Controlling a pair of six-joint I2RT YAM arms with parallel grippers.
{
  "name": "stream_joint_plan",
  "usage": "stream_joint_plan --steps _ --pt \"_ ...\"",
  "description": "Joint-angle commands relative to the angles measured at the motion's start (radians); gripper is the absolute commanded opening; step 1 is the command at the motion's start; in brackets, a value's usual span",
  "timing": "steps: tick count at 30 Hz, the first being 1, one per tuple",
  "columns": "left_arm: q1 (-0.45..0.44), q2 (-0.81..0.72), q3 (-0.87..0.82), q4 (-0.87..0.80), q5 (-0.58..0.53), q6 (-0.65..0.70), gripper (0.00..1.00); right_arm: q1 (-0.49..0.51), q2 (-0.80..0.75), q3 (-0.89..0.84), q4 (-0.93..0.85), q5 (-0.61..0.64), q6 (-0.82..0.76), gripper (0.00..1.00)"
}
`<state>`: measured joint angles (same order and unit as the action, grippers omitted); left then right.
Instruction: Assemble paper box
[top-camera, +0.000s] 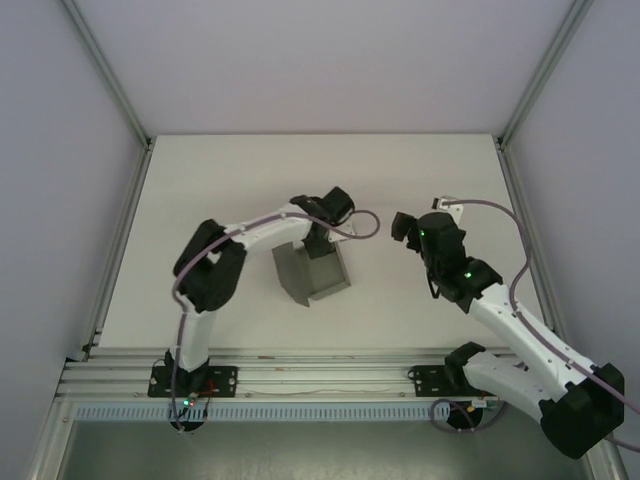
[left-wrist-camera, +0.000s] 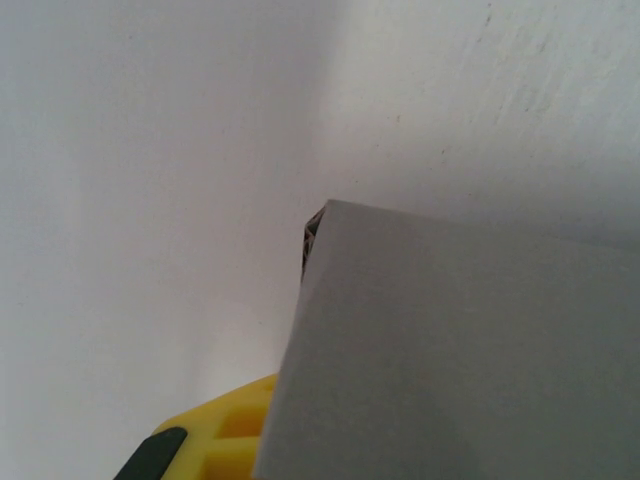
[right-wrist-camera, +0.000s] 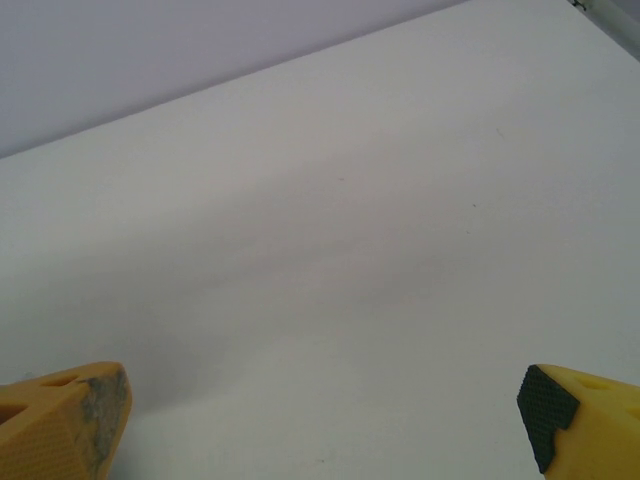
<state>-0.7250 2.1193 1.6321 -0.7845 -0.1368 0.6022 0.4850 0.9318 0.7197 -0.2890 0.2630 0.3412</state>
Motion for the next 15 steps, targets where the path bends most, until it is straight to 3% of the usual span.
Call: stream_joint_plan --steps 1,6,9,13,15 --pt "-0.001 0.093 0.047 -0.064 -0.146 0.027 0.0 -0.018 0.0 -0.036 -0.013 0.001 0.034 1.0" --pt "-0.027 0.152 0.06 -0.004 -0.27 0.012 0.0 -0.036 -0.019 -0.068 -0.001 -0.004 0.038 1.0" --pt "-0.038 0.155 0.04 0.025 -0.275 0.017 0.02 -0.046 -0.029 -0.074 0.002 -0.01 0.032 1.0" --pt "-0.037 0.099 0.035 0.036 -0.268 0.025 0.34 -0.056 -0.033 -0.075 0.009 -0.033 0.023 1.0" --pt "-0.037 0.06 0.038 0.031 -0.255 0.033 0.43 -0.058 -0.033 -0.072 0.007 -0.043 0.021 1.0"
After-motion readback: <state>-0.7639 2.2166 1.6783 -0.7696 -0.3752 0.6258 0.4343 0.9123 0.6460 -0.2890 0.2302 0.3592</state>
